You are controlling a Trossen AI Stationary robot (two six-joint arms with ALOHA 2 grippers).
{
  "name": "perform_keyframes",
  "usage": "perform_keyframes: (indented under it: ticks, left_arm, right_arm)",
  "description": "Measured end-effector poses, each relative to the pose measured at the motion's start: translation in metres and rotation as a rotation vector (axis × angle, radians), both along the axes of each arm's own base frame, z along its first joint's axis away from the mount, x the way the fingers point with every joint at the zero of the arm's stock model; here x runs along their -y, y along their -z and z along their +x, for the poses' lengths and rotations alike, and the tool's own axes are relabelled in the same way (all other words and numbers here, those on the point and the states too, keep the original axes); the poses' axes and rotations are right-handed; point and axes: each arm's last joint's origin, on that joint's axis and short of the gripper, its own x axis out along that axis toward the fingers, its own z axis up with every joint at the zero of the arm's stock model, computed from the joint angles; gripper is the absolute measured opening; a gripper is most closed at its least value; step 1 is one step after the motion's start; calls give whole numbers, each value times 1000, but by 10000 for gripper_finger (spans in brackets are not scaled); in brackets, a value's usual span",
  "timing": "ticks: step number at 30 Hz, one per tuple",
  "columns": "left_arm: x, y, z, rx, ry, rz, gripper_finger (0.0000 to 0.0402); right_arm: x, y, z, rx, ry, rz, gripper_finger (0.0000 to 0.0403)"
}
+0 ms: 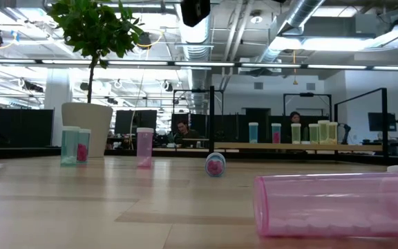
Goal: Pick and place medicine bottles onto shelf by color
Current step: Put the top orange pill bottle on the shelf
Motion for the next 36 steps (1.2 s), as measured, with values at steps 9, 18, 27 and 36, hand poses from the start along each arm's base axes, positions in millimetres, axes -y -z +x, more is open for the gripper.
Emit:
perform_keyframes:
  ticks: [9,18,27,36]
  left_arm:
    - [-14,0,1,-14,-89,-11,203]
    - [-34,1,0,-42,-182,-86,206]
    - [-58,0,-2,-54,-274,-139,206]
    - [-71,0,-4,-52,-325,-135,206]
  right_arm:
    - [23,9,-12,-140,36,-61,128]
    - [90,17,-40,-332,164,-249,128]
    - [167,53,-57,-529,258,-410,129]
    - [217,101,-79,-524,430,-366,129]
